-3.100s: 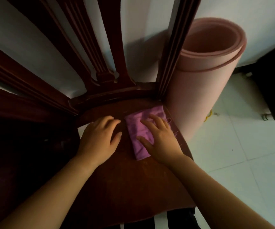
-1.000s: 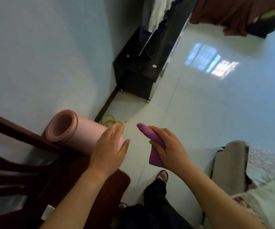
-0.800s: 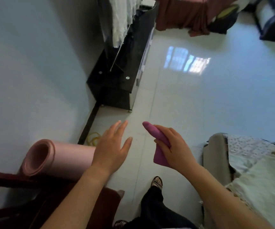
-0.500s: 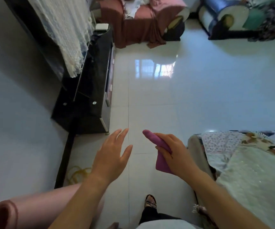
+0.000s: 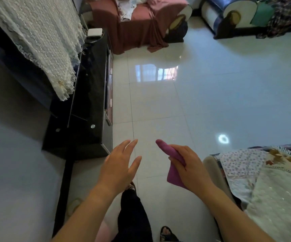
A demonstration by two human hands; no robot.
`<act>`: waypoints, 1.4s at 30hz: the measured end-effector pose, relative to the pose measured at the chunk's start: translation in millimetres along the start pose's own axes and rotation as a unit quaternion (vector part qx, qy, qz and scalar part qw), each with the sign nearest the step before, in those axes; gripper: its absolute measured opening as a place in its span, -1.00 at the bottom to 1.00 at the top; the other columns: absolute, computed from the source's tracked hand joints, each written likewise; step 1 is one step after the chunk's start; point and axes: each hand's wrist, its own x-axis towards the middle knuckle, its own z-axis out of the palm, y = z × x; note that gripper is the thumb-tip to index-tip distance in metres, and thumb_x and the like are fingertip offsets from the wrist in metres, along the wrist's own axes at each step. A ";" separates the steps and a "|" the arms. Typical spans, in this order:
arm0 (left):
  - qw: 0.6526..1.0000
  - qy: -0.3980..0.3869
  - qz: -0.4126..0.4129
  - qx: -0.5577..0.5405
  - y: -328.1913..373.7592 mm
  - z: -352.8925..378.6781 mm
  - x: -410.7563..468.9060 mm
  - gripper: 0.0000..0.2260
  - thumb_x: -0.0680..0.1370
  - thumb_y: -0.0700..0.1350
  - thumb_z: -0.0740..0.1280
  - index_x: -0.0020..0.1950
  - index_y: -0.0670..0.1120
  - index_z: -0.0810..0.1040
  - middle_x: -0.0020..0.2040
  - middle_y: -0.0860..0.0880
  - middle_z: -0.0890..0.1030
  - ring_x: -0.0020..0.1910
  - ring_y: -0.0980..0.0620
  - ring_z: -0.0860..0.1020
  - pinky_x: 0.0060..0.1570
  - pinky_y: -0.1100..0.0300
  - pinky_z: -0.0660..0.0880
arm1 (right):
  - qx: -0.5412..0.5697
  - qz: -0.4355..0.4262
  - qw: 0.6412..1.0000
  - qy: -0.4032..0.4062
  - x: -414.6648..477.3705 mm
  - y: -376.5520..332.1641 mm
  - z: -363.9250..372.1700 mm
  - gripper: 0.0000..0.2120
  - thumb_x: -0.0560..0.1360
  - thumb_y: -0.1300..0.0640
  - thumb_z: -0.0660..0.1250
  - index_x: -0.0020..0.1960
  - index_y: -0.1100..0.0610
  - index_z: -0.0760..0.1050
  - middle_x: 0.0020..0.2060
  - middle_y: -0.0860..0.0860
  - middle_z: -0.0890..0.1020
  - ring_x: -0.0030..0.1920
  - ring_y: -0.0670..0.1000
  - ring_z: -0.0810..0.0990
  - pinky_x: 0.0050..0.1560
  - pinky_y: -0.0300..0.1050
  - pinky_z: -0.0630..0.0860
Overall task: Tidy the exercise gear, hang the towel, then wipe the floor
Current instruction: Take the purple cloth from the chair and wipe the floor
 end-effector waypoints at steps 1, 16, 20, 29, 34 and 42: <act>1.000 0.002 0.003 0.000 -7.5 -7.8 17.3 -0.50 0.58 0.15 0.09 0.50 0.12 0.09 0.49 0.08 0.21 0.46 0.09 0.17 0.41 0.00 0.24 | -0.004 -0.005 1.000 0.003 18.9 -5.2 5.6 -0.67 0.54 0.21 0.25 0.23 -0.12 0.46 0.04 -0.14 0.54 0.05 -0.18 0.48 0.06 -0.42 0.34; 0.996 0.014 0.085 0.033 -50.5 -105.4 243.0 -0.49 0.56 0.19 0.09 0.49 0.13 0.11 0.49 0.07 0.22 0.46 0.04 0.20 0.40 0.03 0.25 | -0.009 -0.007 0.995 0.095 222.7 -59.6 6.2 -0.71 0.55 0.17 0.25 0.21 -0.11 0.44 -0.01 -0.17 0.54 -0.01 -0.24 0.49 -0.01 -0.51 0.35; 0.992 -0.011 0.118 0.040 -30.6 -98.3 302.2 -0.48 0.56 0.19 0.08 0.50 0.13 0.10 0.49 0.06 0.22 0.45 0.04 0.22 0.39 0.01 0.27 | -0.005 0.010 0.992 0.127 263.9 -43.3 -18.3 -0.72 0.54 0.17 0.26 0.19 -0.10 0.47 -0.01 -0.16 0.56 0.01 -0.18 0.50 0.02 -0.38 0.38; 0.978 -0.056 0.192 0.059 57.0 -74.4 478.1 -0.51 0.58 0.16 0.09 0.49 0.12 0.11 0.48 0.03 0.24 0.44 0.02 0.24 0.37 0.02 0.29 | 0.009 0.059 0.980 0.187 389.7 23.6 -100.4 -0.72 0.50 0.03 0.21 0.19 -0.11 0.46 0.01 -0.14 0.56 0.04 -0.09 0.51 0.08 -0.17 0.44; 0.972 -0.069 0.211 0.075 112.7 -64.4 560.9 -0.51 0.58 0.15 0.09 0.49 0.12 0.12 0.49 0.04 0.24 0.43 0.01 0.26 0.36 0.06 0.31 | 0.008 0.079 0.974 0.211 447.6 58.6 -155.4 -0.74 0.53 0.13 0.26 0.20 -0.08 0.47 -0.01 -0.14 0.56 0.01 -0.10 0.52 0.07 -0.16 0.46; 0.962 -0.102 0.243 0.073 164.6 -49.6 658.8 -0.51 0.58 0.15 0.09 0.49 0.11 0.13 0.49 0.03 0.23 0.44 0.01 0.24 0.38 0.04 0.29 | 0.007 0.122 0.966 0.227 516.7 99.3 -204.7 -0.74 0.55 0.11 0.25 0.23 -0.06 0.45 0.02 -0.12 0.56 0.02 -0.10 0.52 0.08 -0.13 0.49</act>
